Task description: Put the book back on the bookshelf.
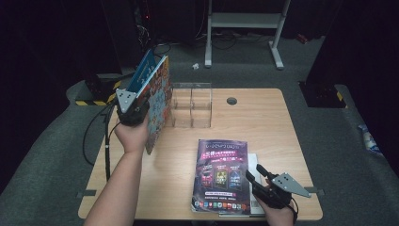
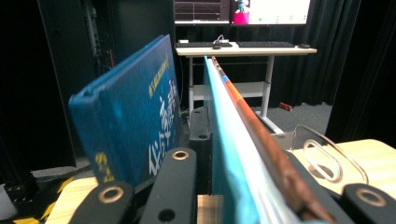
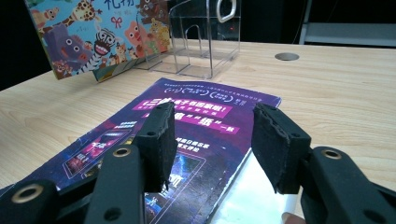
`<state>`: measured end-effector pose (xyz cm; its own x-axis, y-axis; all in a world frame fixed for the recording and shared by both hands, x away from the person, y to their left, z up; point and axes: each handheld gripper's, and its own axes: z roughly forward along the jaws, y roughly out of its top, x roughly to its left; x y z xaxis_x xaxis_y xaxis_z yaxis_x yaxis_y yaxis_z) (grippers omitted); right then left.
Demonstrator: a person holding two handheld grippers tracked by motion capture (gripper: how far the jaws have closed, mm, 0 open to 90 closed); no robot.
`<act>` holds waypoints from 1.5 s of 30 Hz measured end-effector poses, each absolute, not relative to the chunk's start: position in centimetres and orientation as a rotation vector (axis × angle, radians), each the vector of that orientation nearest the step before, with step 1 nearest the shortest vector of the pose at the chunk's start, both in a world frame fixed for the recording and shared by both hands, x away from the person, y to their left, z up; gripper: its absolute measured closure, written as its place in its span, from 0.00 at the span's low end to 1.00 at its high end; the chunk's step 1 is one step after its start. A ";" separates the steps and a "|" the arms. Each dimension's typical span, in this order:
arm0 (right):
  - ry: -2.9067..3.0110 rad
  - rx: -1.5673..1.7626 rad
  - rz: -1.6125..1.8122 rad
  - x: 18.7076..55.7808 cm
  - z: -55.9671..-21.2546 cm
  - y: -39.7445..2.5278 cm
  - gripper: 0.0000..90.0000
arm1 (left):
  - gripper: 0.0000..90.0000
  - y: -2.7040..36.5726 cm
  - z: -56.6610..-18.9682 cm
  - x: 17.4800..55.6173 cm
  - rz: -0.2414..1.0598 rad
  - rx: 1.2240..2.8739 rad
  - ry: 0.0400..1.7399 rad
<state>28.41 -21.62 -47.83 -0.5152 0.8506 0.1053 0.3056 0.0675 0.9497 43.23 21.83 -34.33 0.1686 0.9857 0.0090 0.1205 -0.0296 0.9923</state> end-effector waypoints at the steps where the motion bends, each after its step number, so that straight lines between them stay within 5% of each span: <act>1: 1.862 1.146 1.459 28.4 -47.8 -21.6 0.55 | 0.90 21.7 -34.3 43.4 1.039 1.387 1.159; 16: 1.868 1.148 1.457 28.4 -47.9 -21.6 0.55 | 0.90 21.2 -35.6 45.3 1.029 1.373 1.171; 45: 1.897 1.145 1.442 28.5 -48.4 -20.9 0.55 | 0.83 23.1 -37.9 42.7 0.990 1.435 1.116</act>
